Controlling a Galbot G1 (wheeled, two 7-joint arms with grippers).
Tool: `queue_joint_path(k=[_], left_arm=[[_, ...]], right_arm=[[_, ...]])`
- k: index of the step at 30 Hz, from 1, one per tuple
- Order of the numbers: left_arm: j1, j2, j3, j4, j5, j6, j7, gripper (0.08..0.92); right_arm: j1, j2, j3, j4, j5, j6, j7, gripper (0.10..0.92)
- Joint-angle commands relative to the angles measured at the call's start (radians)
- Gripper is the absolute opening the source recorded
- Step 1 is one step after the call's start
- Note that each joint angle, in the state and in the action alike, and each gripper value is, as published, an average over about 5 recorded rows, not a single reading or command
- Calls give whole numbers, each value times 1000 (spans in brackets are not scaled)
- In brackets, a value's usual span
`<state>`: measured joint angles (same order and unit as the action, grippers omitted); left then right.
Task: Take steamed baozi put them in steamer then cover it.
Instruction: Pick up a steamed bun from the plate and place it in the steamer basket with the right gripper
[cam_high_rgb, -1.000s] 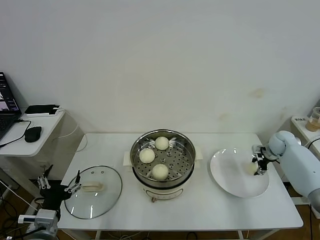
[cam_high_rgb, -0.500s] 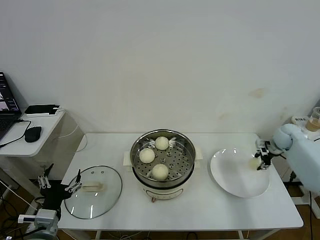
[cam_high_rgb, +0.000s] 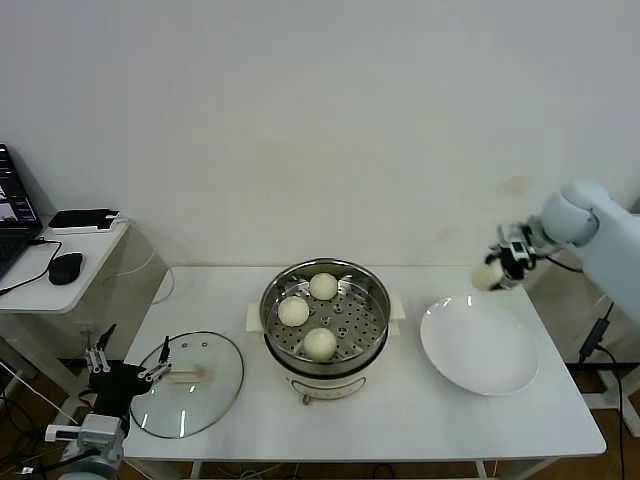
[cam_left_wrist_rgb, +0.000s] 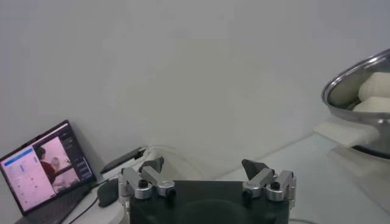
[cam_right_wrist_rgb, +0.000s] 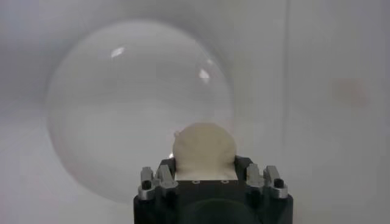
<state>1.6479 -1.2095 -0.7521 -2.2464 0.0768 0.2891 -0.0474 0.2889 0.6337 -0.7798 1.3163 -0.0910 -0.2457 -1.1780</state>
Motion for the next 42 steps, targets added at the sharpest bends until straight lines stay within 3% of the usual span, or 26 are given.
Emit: queue_joint_path(k=[1, 7, 16, 28, 42], left_arm=[[-3, -3, 10, -1, 5, 1, 0, 823], [1, -7, -4, -10, 7, 0, 0, 823], [9, -9, -26, -29, 4, 2, 0, 823], [3, -12, -38, -18, -1, 1, 1, 823], [-2, -11, -42, -11, -2, -1, 1, 823]], right_arm=[[360, 123, -351, 256, 383, -219, 113, 599], [326, 228, -383, 283, 482, -300, 183, 602], [193, 332, -386, 201, 522, -381, 248, 602], [67, 394, -378, 104, 381, -420, 251, 602], [37, 380, -350, 72, 313, -404, 240, 602]])
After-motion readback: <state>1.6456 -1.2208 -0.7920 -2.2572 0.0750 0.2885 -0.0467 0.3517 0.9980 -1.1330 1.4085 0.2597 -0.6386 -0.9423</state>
